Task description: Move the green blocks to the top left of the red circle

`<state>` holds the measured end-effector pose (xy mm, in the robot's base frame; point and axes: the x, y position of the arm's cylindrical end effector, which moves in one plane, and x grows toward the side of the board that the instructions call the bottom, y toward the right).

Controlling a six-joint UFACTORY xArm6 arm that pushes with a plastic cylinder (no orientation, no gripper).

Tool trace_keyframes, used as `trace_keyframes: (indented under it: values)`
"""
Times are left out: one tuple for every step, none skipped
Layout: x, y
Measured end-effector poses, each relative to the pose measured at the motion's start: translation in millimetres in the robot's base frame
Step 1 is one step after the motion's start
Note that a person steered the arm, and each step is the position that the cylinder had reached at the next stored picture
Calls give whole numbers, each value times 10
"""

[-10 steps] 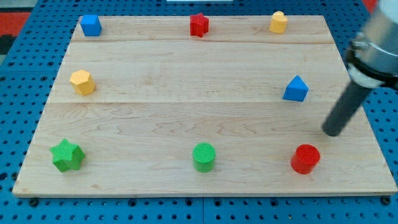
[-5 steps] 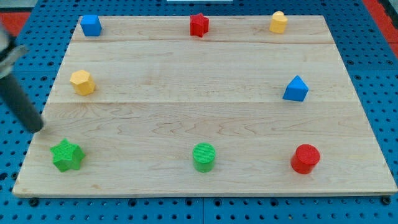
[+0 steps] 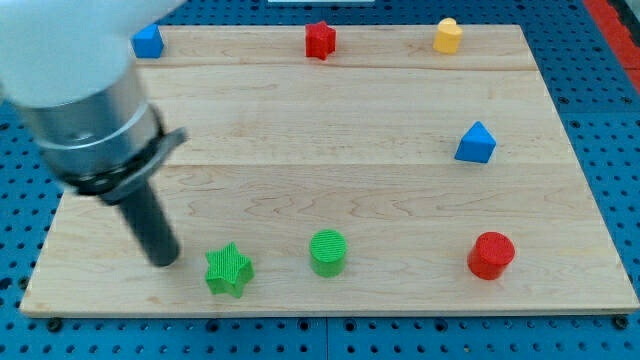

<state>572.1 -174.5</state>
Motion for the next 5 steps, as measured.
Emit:
trace_keyframes:
  values:
    - [228,236]
    - [189,881]
    - [36,1565]
    - [-88,2224]
    - [-61,2280]
